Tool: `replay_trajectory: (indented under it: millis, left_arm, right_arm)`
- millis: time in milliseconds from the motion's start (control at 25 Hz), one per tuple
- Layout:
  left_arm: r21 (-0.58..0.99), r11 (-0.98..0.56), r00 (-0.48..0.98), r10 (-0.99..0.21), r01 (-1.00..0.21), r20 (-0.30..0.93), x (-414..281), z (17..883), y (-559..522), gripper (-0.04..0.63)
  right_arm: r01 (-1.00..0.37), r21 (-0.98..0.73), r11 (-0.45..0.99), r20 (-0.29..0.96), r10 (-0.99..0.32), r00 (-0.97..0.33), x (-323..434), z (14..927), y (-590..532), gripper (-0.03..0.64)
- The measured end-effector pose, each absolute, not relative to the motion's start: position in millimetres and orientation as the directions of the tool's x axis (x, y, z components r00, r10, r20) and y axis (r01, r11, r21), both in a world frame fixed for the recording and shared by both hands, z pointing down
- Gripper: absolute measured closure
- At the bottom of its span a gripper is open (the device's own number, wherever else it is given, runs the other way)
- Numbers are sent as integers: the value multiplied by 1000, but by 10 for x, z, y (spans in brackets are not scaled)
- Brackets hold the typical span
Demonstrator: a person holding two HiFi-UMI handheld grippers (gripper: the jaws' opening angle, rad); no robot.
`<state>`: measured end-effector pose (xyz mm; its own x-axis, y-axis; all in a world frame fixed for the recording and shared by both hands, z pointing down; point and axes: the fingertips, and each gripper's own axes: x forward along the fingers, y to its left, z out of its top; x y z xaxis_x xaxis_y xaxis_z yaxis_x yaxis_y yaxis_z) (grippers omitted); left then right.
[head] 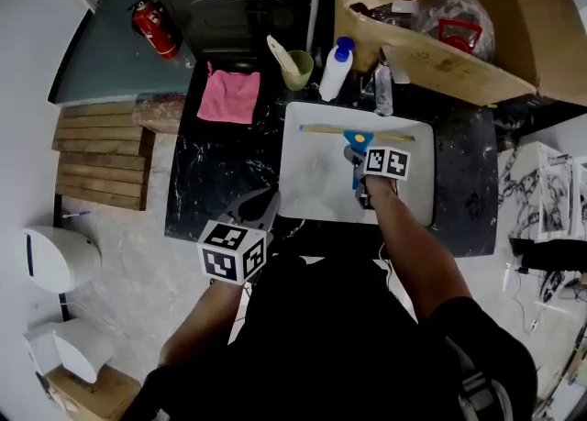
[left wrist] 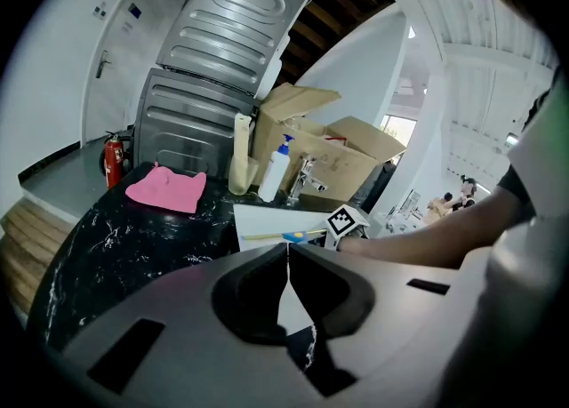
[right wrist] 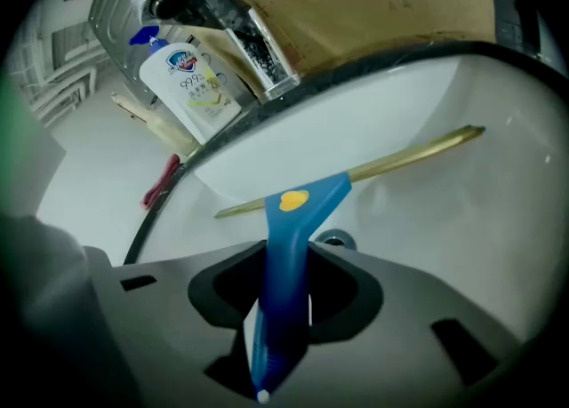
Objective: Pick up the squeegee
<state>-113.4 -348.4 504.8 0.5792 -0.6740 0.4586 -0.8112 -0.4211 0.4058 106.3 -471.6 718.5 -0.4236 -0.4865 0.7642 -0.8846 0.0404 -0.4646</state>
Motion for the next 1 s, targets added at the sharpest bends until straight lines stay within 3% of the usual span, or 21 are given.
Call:
replay_trajectory:
  millis: [640, 1000]
  left_arm:
    - [403, -539, 670, -645, -740, 367, -1067, 4766, -3467, 577]
    - [392, -604, 718, -625, -694, 307, -924, 4640, -3440, 578]
  right_arm:
    - [-828, -554, 84, 599, -651, -467, 1052, 6070, -4153, 485]
    - [-749, -642, 165, 359, -798, -484, 1110, 5047, -3660, 485]
